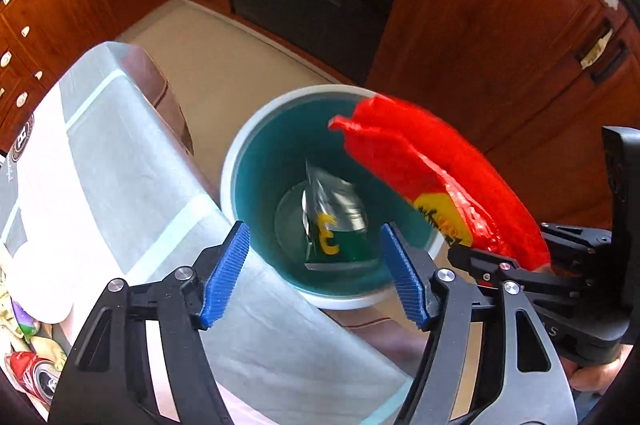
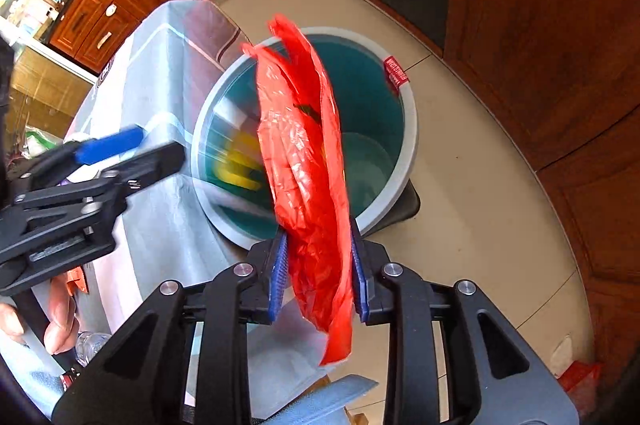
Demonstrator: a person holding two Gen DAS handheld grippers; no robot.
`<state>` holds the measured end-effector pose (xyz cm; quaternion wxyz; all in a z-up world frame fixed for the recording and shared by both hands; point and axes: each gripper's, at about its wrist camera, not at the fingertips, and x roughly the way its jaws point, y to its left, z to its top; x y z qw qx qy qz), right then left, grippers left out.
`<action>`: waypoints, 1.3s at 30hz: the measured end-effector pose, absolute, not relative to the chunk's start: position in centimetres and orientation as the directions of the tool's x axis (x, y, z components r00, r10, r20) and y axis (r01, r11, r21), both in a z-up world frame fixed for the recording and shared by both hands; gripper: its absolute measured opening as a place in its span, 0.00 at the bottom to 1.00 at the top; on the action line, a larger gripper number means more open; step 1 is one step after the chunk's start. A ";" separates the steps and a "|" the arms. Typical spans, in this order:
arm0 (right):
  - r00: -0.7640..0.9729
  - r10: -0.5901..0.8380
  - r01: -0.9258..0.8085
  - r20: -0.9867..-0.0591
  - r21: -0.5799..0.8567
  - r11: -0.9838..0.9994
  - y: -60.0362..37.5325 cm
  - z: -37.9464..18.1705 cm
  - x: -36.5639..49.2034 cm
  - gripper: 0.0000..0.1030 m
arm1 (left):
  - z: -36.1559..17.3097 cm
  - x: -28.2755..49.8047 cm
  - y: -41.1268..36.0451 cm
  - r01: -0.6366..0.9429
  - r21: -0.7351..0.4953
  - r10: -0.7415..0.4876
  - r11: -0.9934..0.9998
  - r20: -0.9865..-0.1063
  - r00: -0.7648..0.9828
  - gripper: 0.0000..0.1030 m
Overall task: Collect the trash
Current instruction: 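Carry both items over the teal bin and open both tools to drop them, then move both tools back toward the table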
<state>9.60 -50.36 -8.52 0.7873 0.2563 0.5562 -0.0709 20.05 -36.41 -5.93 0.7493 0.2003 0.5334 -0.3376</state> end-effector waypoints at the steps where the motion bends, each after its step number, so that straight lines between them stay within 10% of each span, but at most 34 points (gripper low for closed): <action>1: 0.370 0.176 0.397 -0.912 0.326 0.858 -50.4 -8.9 9.7 0.28 | -5.9 20.2 -36.1 0.719 -0.069 -0.295 0.691 -0.936 0.193 0.70; 7: 0.373 0.178 0.388 -0.911 0.327 0.862 -49.7 -9.1 10.3 0.36 | -5.0 20.1 -34.9 0.708 -0.050 -0.290 0.704 -0.931 0.223 0.83; 10: 0.386 0.168 0.394 -0.907 0.326 0.859 -49.5 -8.8 10.5 0.69 | -4.4 20.1 -34.0 0.704 -0.057 -0.303 0.708 -0.925 0.231 0.89; 15: 0.392 0.155 0.432 -0.907 0.331 0.839 -49.6 -8.3 10.3 0.83 | -3.5 19.7 -33.7 0.704 -0.062 -0.318 0.707 -0.918 0.239 0.93; 39: 0.406 0.198 0.243 -0.892 0.315 0.918 -38.2 -2.4 7.7 0.86 | 0.4 15.5 -19.3 0.585 -0.093 -0.334 0.806 -0.886 0.320 0.96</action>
